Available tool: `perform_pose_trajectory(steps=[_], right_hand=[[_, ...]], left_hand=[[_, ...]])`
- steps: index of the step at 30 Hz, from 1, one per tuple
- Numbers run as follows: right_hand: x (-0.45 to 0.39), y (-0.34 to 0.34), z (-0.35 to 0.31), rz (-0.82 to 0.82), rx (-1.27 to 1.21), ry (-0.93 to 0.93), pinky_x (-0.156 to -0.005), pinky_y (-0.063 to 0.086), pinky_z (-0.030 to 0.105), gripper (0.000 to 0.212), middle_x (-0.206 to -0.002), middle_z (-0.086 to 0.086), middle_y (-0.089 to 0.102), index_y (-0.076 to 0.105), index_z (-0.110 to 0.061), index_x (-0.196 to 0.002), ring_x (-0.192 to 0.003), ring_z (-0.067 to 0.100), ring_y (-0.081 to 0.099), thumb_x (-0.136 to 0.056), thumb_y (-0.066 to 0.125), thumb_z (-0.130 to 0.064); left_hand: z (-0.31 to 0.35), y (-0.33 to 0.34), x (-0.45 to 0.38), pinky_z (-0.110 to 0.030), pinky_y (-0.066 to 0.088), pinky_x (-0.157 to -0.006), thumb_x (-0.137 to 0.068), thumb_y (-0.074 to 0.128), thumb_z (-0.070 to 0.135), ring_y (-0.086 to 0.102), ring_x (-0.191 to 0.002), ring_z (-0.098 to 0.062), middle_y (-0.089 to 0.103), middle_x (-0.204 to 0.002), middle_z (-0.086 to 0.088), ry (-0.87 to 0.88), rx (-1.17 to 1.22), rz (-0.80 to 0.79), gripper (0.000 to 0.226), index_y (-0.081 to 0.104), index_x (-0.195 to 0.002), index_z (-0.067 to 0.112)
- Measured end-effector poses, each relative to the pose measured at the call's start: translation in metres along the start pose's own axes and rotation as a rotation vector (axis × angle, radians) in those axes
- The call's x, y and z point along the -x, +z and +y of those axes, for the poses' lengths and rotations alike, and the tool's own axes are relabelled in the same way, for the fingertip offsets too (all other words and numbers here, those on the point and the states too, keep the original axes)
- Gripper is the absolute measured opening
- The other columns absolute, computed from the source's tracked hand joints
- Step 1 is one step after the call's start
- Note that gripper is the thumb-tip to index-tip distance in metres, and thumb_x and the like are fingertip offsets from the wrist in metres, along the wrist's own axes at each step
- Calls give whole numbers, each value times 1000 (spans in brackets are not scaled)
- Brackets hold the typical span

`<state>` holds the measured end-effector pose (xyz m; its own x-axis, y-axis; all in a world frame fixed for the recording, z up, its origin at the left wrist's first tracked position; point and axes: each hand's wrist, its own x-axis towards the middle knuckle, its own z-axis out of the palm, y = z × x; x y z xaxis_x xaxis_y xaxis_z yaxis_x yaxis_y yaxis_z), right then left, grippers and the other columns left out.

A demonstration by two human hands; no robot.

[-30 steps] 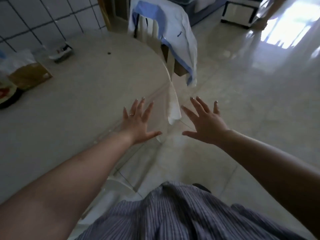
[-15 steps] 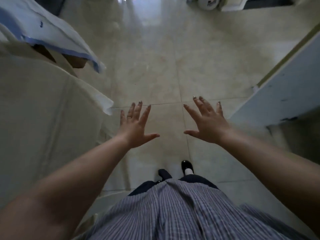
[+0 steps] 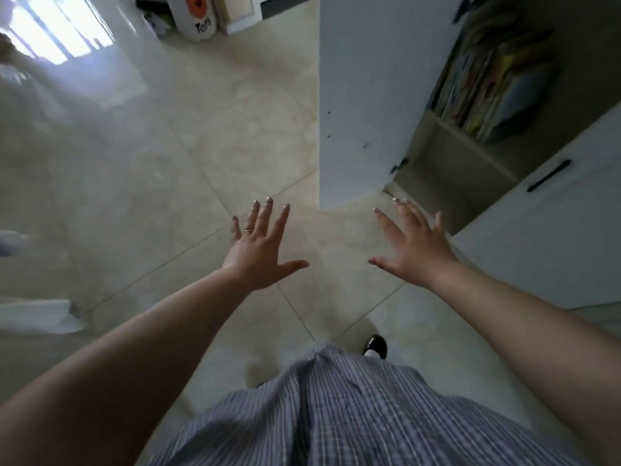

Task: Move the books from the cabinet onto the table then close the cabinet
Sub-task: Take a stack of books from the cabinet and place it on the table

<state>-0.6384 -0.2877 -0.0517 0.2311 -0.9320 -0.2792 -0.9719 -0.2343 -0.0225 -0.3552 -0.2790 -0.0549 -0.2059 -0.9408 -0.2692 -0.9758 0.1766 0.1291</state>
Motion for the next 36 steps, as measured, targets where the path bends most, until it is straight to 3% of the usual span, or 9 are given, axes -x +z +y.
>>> perform_pose_trajectory(steps=[12, 20, 26, 30, 36], right_hand=[[9, -24, 210, 32, -48, 198, -115, 6, 63, 89, -161, 7, -13, -10, -32, -150, -149, 26, -8, -82, 29, -75], [-25, -48, 275, 78, -122, 289, -116, 7, 61, 89, -161, 7, -10, -10, -32, -150, -149, 28, -5, -83, 31, -73], [-90, -62, 319, 134, -387, 470, -116, 14, 58, 95, -162, 6, -4, -5, -32, -150, -149, 28, 0, -82, 56, -59], [-145, -66, 348, 125, -425, 517, -116, 13, 52, 96, -162, 7, -2, -5, -29, -151, -149, 28, 1, -83, 57, -55], [-234, -62, 397, 149, -680, 660, -117, 20, 48, 102, -161, 8, 11, 1, -24, -152, -147, 31, 13, -78, 65, -53]], left_hand=[[206, -30, -143, -58, -7, -116, -73, 38, 81, -19, -145, -29, -18, -159, -9, 201, 11, 69, 108, -17, -148, 27], [265, -59, -229, -58, -8, -114, -71, 38, 82, -18, -146, -29, -18, -159, -8, 296, 37, 115, 110, -17, -148, 27], [294, -77, -323, -59, -3, -116, -76, 44, 76, -16, -146, -28, -17, -160, -8, 353, 54, 98, 108, -17, -149, 24], [311, -89, -397, -60, 2, -116, -75, 43, 76, -8, -148, -30, -9, -161, -10, 433, 84, 122, 107, -14, -149, 25], [336, -100, -506, -59, -1, -116, -77, 44, 74, -2, -149, -25, -3, -162, -6, 459, 148, 3, 104, -13, -150, 26]])
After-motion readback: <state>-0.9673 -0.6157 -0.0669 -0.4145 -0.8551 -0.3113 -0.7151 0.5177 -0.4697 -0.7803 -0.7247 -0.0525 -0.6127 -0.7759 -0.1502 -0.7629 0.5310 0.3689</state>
